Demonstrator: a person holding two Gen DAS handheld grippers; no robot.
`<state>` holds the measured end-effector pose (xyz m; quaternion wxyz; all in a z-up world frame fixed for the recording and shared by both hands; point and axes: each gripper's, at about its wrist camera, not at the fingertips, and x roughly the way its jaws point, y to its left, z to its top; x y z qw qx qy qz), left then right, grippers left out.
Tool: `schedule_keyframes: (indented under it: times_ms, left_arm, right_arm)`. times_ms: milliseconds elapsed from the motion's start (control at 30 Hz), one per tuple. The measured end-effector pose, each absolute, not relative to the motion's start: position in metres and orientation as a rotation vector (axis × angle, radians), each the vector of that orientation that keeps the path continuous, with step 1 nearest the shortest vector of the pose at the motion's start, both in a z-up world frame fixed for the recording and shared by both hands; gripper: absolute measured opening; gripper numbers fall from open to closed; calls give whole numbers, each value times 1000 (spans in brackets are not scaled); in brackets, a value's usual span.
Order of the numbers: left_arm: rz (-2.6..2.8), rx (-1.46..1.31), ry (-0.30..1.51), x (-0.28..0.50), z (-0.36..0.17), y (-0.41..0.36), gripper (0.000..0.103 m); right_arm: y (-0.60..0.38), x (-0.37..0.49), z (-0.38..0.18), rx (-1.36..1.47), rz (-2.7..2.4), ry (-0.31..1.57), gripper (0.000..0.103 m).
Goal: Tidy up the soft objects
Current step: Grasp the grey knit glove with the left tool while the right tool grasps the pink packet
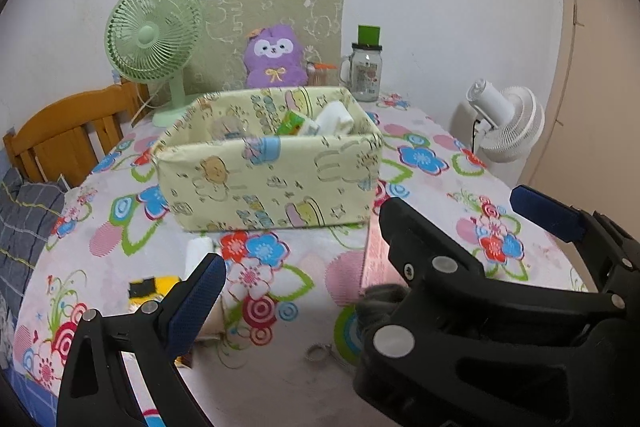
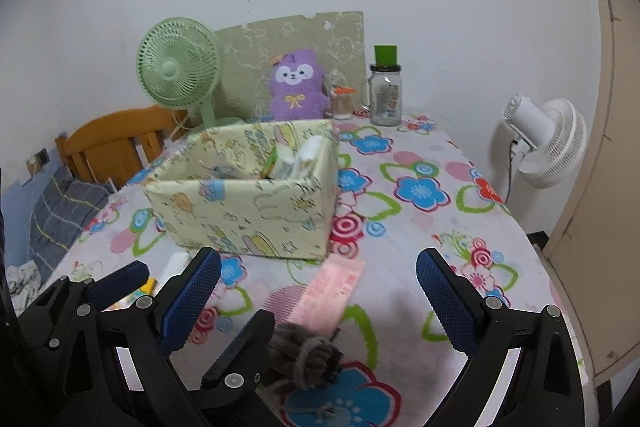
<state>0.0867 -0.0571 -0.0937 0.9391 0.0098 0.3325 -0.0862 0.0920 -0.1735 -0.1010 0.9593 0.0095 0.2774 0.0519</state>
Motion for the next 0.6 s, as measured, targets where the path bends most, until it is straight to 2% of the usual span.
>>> schedule_keyframes:
  times_ms: [433,600]
  left_arm:
    - [-217,33,739,81,-125,-84,97]
    - [-244,47,758,81,-132,-94,91]
  right_arm:
    - [-198,86,-134,45,50,630,100]
    - [-208,86,-142,59,31,652,100]
